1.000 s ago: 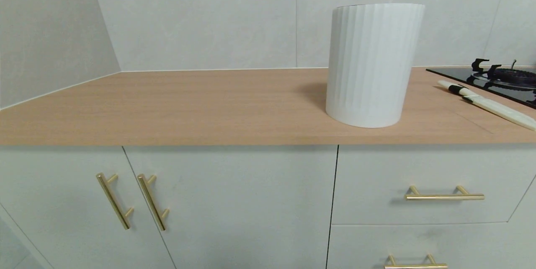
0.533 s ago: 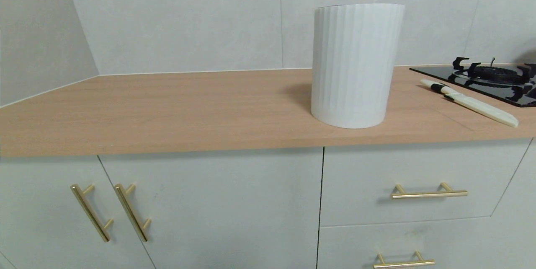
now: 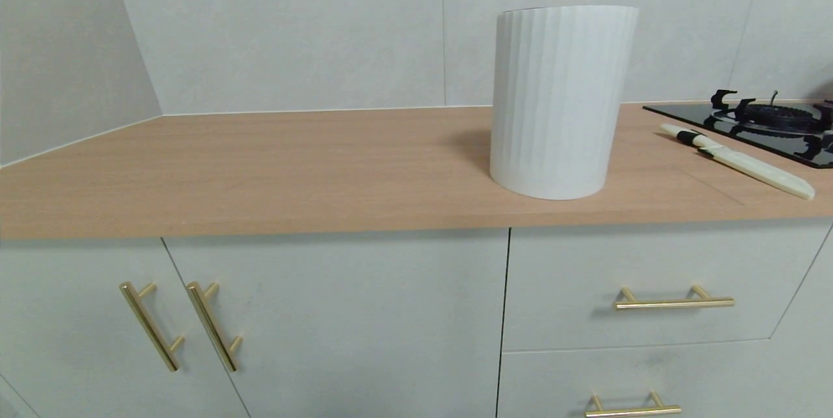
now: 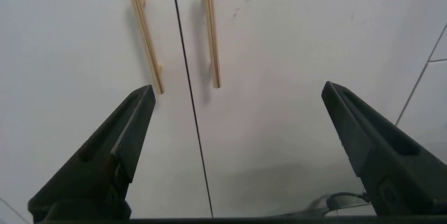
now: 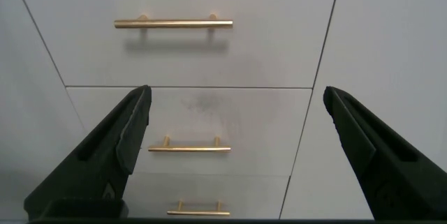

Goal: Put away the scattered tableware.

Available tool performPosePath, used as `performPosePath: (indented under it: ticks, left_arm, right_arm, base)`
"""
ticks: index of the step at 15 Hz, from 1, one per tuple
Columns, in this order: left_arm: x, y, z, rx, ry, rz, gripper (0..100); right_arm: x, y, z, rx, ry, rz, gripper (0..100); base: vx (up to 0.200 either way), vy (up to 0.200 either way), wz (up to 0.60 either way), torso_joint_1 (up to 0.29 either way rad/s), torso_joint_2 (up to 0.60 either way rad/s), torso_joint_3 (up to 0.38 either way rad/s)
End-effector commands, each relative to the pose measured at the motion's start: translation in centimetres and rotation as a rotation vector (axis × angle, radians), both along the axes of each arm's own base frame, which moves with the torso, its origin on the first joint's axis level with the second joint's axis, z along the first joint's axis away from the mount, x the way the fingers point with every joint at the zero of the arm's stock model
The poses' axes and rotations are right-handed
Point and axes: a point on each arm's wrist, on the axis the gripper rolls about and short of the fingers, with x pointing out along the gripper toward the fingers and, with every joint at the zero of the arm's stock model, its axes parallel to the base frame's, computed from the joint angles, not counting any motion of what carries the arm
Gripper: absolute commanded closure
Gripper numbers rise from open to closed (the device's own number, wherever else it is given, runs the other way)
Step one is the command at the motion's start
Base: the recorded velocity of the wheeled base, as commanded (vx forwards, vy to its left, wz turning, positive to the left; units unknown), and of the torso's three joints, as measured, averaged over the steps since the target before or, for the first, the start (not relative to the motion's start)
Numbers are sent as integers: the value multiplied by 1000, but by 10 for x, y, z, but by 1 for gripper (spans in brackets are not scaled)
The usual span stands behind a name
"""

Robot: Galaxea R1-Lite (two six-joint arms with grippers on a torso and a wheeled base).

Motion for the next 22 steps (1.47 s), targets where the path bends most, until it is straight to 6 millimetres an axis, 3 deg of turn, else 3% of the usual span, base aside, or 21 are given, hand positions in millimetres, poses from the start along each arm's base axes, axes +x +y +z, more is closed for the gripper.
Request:
performPosePath:
  ticks: [1, 13, 22]
  left_arm:
    - [0, 0, 0, 0, 0, 0, 0]
    - [0, 0, 0, 0, 0, 0, 0]
    - [0, 0, 0, -5, 1, 7, 0]
  right_arm:
    - [0, 0, 0, 0, 1, 0, 0]
    - [0, 0, 0, 0, 1, 2, 0]
    - [0, 0, 0, 0, 1, 2, 0]
  base:
    - [0, 0, 0, 0, 0, 0]
    - [0, -183, 0, 3, 4, 2]
    - [22, 0, 0, 0, -1, 0]
